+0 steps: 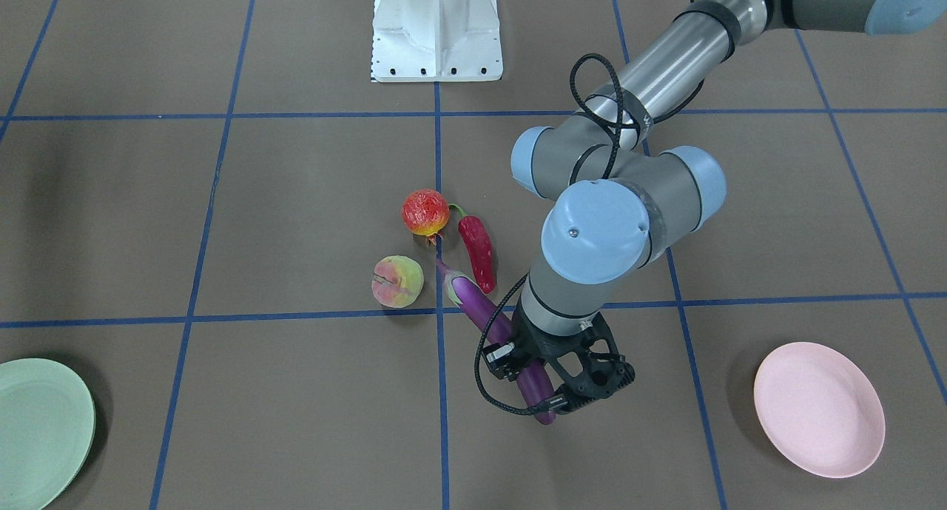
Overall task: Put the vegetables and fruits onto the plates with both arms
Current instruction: 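Carry the eggplant toward the pink plate while the right arm reaches for the peach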
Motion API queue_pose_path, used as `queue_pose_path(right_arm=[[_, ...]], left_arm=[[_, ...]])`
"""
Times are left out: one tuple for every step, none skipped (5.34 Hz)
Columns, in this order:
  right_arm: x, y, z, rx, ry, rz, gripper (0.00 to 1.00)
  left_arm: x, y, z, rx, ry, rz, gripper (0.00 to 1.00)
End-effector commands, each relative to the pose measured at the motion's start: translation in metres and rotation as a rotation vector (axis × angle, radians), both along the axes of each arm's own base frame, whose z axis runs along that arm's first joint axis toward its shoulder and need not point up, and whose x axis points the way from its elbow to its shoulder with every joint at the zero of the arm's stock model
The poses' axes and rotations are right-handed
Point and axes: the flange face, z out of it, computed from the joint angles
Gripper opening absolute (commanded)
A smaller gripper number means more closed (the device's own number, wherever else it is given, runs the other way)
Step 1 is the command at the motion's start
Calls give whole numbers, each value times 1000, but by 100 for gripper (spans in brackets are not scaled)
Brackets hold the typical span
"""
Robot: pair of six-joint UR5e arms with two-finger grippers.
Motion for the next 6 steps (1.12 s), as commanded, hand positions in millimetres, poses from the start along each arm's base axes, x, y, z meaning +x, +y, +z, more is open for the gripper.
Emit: queue_pose_path(right_arm=[[-113,-23,-89,-80,-46,-36,100],[-170,-25,-132,-107,-24,-17,100],[-212,-23,-162,-130,-11,4,100],[-249,-19,-189,-141,1,23,100],[-300,-15,-217,-169,24,68,100],[-344,-24,-246,-221,37,116,100]], left_arm=[[-77,-29,-2,2,-23,31,0],[-120,-41,29,24,-46,66,0],[-159,-55,70,57,-82,100,0],[-186,-70,113,78,-125,143,0],[-213,-88,155,81,-166,186,0],[-242,-102,185,96,-194,213,0]])
